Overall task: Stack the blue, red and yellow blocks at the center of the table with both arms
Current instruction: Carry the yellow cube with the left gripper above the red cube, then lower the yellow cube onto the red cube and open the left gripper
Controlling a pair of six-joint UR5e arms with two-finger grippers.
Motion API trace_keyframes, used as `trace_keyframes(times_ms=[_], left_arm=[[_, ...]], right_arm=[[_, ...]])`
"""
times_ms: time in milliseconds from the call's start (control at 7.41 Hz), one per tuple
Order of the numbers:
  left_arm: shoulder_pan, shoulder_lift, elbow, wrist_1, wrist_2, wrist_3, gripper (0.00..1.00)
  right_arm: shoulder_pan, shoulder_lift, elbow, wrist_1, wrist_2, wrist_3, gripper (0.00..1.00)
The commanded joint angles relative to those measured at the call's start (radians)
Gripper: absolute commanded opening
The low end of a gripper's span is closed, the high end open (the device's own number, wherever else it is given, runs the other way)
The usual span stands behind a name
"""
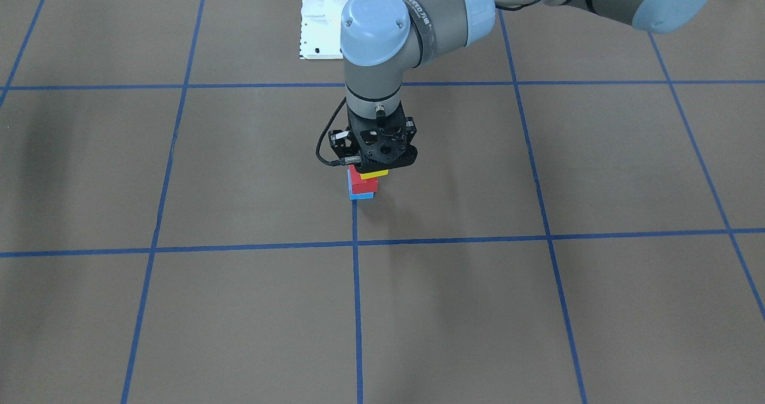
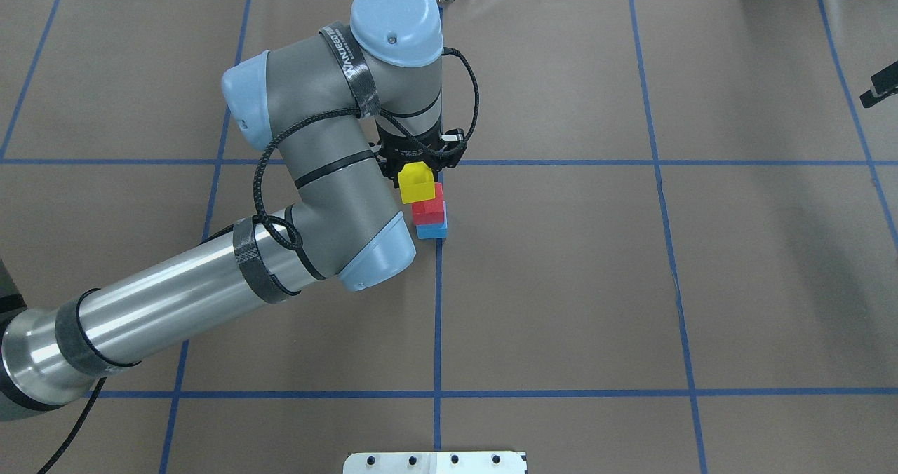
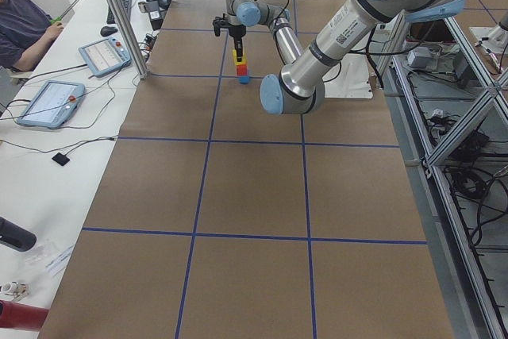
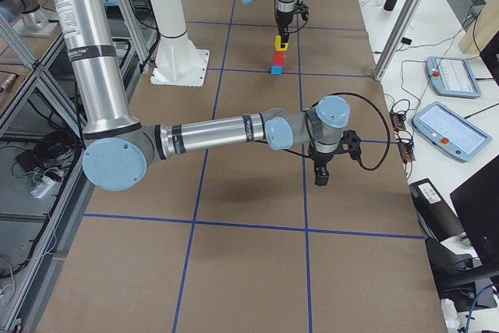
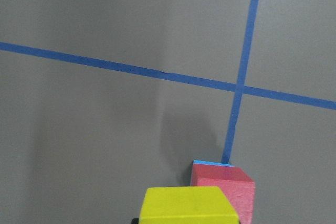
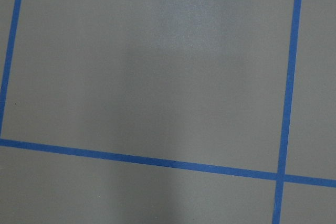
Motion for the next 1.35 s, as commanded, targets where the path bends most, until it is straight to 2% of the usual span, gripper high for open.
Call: trace_keyframes(times_ms=[0, 1080, 1215], left_arm=[[0.005, -0.004, 0.044, -0.056, 0.000, -0.001, 0.00], [0.031, -0.007, 0.041, -0.057, 0.000, -0.003, 0.00], [0.031, -0.005, 0.041, -0.056, 0.000, -0.013, 0.25]], right_arm=[[0.000, -0.001, 0.001, 0.000, -0.004, 0.000, 1.00], [0.000, -0.002, -0.001, 0.000, -0.007, 0.000, 1.00], [0.000, -0.001, -0.001, 0.000, -0.006, 0.000, 1.00]])
